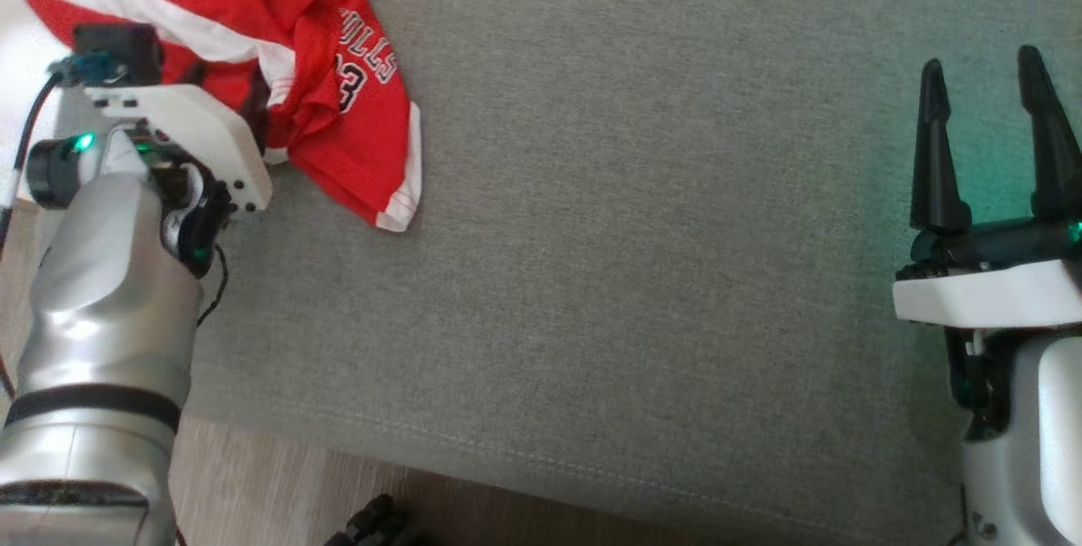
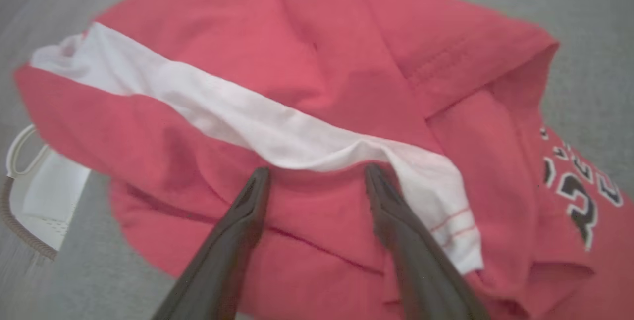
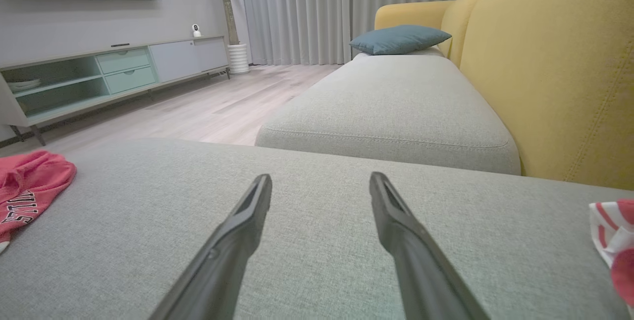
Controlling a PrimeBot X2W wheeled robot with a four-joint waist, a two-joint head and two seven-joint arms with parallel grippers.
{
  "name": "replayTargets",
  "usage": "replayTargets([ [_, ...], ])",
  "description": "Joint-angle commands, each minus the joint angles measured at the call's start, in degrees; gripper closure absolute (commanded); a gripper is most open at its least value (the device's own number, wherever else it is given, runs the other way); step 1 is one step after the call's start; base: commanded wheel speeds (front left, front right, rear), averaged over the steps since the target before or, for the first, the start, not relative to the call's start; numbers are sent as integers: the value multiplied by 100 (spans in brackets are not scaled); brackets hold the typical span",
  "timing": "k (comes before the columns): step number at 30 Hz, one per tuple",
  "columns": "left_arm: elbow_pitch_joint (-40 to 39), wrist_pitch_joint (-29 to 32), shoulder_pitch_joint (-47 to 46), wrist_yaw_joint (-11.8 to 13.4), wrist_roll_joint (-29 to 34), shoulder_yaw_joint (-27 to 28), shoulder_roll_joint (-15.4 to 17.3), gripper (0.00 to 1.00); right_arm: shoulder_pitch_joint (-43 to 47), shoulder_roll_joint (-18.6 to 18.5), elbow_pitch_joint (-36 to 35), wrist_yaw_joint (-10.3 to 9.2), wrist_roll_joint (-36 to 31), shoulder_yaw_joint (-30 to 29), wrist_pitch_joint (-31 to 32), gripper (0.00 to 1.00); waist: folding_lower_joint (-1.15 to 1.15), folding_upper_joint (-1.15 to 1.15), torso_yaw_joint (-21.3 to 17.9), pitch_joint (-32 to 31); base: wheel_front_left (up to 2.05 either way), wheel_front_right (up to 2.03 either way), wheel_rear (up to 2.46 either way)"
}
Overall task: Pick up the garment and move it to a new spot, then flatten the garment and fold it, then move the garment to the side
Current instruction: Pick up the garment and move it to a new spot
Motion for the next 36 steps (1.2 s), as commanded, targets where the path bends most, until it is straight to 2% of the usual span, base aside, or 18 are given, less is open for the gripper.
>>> replayTargets([
  [1,-67,49,-126,-2,-83,88,330,0,-77,-3,-231,-5,33,178,31,0,-1,0,-54,52,0,0,0],
  [5,238,433,-267,-4,-437,-308,361,0,-67,-9,-261,-5,46,184,35,0,-1,0,-107,77,0,0,0],
  [6,280,493,-278,-4,-528,-398,380,51,-72,-7,-257,-5,49,183,30,0,-1,0,-119,72,0,0,0],
  [7,303,529,-280,-4,-613,-495,399,78,-77,-4,-247,-5,52,179,22,0,-1,0,-131,59,0,0,0],
  [8,319,559,-273,-4,-703,-581,415,100,-83,0,-233,-5,58,177,11,0,-1,0,-142,38,0,0,0],
  [11,293,542,-230,-4,-972,-818,488,100,-102,17,-166,-5,82,182,-21,0,-1,0,-173,-47,0,0,0],
  [15,190,193,-191,-5,-1229,-983,629,100,-126,45,-29,-5,127,184,-101,0,-1,0,-227,-244,0,0,0],
  [20,0,-502,-161,-5,-1490,-981,737,100,-120,81,207,-5,206,208,-236,0,-1,0,-323,-585,0,0,0],
  [24,-216,-1249,-156,98,-1360,-988,833,100,-70,102,422,-5,275,261,-336,0,-1,0,-441,-892,0,0,0],
  [29,-656,-1680,-53,325,-1350,-899,698,100,-40,113,658,-5,431,289,-476,0,-1,0,-642,-1256,0,0,0],
  [36,-1541,-1795,178,610,-1278,-940,368,100,-6,115,890,-5,657,354,-609,0,-1,0,-897,-1603,0,0,0],
])
